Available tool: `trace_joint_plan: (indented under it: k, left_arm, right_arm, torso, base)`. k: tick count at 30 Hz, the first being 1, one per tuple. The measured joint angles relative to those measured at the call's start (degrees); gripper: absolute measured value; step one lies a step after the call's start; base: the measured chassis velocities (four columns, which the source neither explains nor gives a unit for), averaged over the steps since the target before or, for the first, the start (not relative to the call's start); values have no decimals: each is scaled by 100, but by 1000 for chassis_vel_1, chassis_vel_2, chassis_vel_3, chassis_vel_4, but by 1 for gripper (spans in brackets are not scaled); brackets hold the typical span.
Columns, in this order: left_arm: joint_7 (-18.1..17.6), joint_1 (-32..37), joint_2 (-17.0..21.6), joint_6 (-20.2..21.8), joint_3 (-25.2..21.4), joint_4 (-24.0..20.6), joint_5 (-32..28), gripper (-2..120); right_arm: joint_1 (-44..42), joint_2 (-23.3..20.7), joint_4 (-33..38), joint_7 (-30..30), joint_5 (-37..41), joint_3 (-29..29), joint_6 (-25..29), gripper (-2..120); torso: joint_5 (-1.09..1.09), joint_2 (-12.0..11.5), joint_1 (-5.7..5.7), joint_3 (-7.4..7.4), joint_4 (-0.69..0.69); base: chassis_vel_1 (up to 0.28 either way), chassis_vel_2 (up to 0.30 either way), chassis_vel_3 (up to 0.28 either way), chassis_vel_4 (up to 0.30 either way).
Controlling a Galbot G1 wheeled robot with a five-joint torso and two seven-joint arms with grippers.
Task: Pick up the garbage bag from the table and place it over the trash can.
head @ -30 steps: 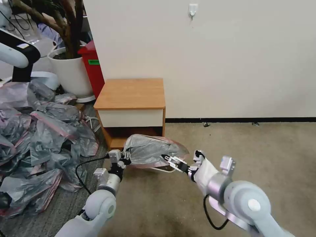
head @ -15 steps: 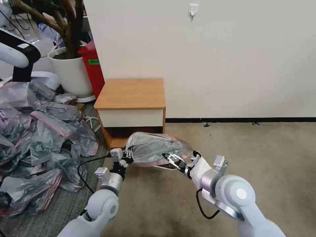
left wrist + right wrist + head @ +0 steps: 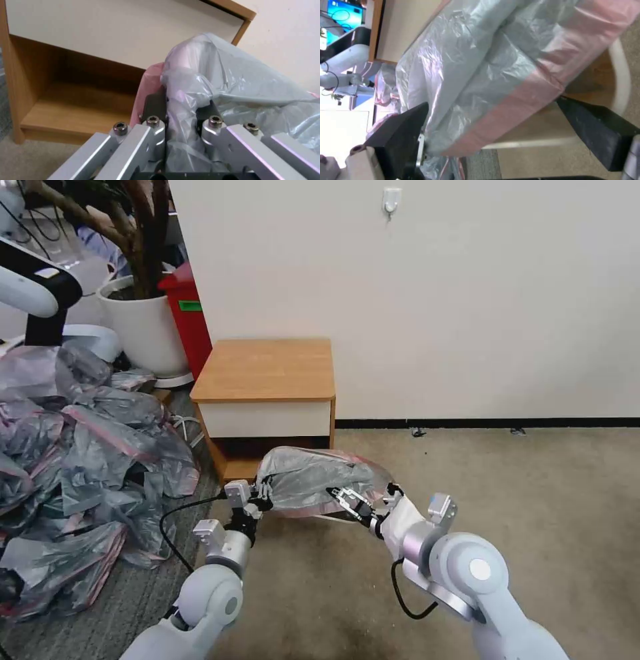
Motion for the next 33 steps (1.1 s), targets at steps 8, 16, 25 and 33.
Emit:
trace_joint_plan:
  k: [8,16,25,33]
  left_arm:
    - [-127,11,-5,111,8,-133,-190,9]
    - [-152,7,-21,116,28,-137,-211,9]
    - [-194,-14,-57,120,54,-81,-241,9]
    - [-300,-83,-110,147,112,-59,-406,9]
  right_arm:
    - [-49,66,-59,-134,-237,-23,93,89]
    - [-66,60,-69,-238,-345,-30,182,71]
    - [-89,21,-84,-466,-583,-77,316,41]
    - [-131,41,-153,-690,-897,-172,490,10]
  torso:
    - [0,0,0,0,0]
    - [0,0,0,0,0]
    - [0,0,0,0,0]
    - [0,0,0,0,0]
  base:
    - [0,0,0,0]
    - [0,0,0,0]
    - [0,0,0,0]
    - [0,0,0,0]
